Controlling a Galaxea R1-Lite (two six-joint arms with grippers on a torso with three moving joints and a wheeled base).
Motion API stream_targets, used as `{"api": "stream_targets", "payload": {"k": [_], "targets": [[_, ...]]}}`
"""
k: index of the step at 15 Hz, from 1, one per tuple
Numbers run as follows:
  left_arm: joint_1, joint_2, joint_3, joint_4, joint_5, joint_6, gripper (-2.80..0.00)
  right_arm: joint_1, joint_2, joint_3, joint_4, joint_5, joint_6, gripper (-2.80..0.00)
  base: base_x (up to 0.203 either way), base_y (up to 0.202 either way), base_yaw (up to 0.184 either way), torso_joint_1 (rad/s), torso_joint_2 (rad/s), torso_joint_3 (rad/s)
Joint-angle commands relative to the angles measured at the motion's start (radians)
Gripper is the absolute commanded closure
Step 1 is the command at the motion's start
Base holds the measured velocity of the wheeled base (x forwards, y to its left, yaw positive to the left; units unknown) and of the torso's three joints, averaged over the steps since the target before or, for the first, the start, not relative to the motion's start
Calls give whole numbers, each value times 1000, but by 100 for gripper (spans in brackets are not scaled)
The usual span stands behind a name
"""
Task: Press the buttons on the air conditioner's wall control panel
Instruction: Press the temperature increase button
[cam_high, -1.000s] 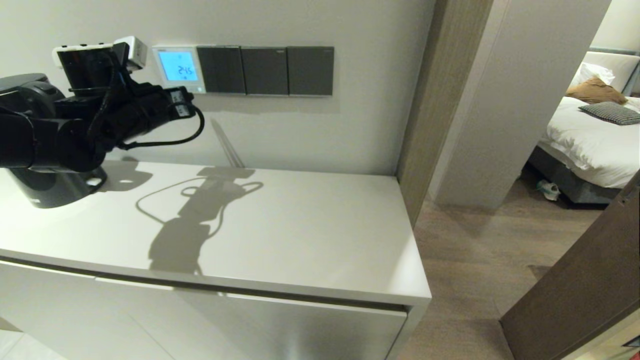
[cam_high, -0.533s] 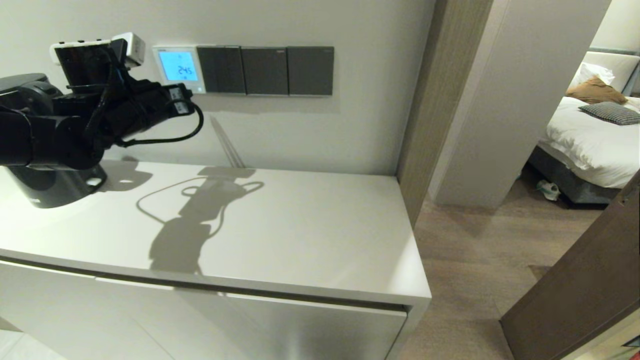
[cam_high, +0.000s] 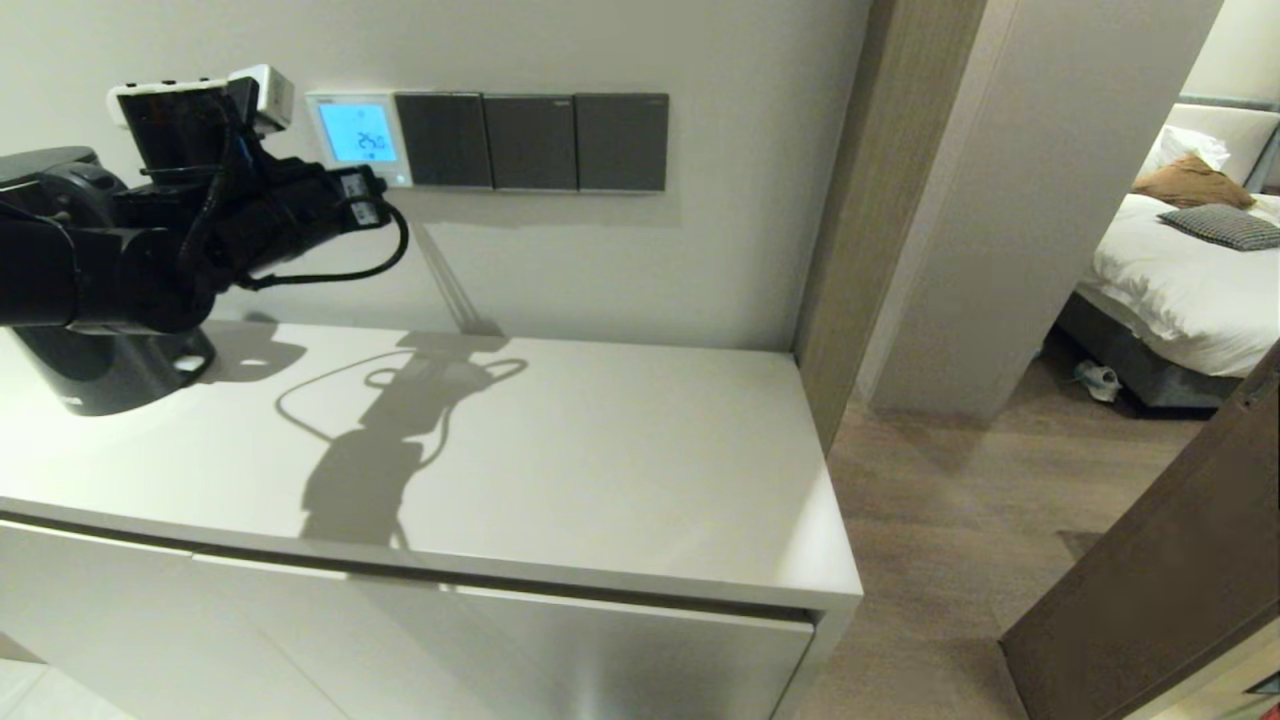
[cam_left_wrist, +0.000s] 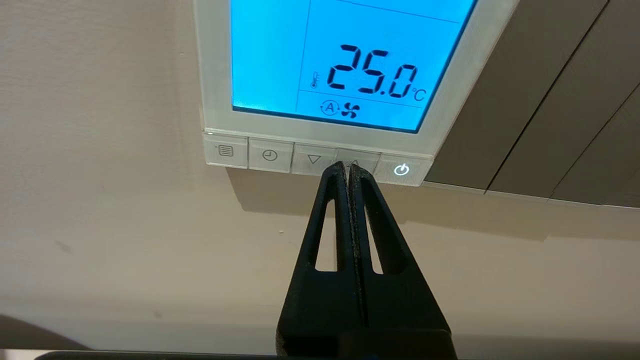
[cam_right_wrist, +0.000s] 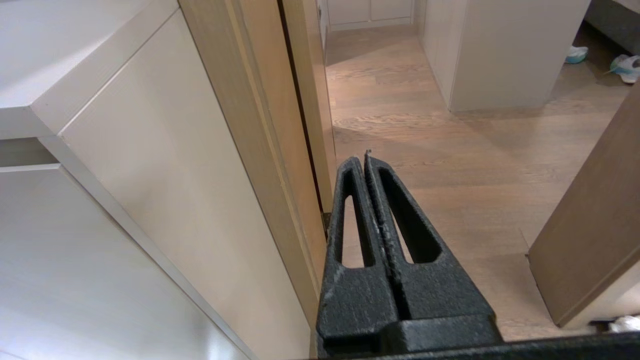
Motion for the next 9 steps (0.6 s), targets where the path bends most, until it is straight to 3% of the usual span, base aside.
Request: {"api": "stream_targets", "payload": {"k": [1,9], "targets": [[7,14,-9,0,-1,-2,0,0,1,2,0,0,-1,0,0,0,0,0,0,0],[7,-85,65,-16,0,-3,0,0,1,2,0,0,-1,0,0,0,0,0,0,0]]}}
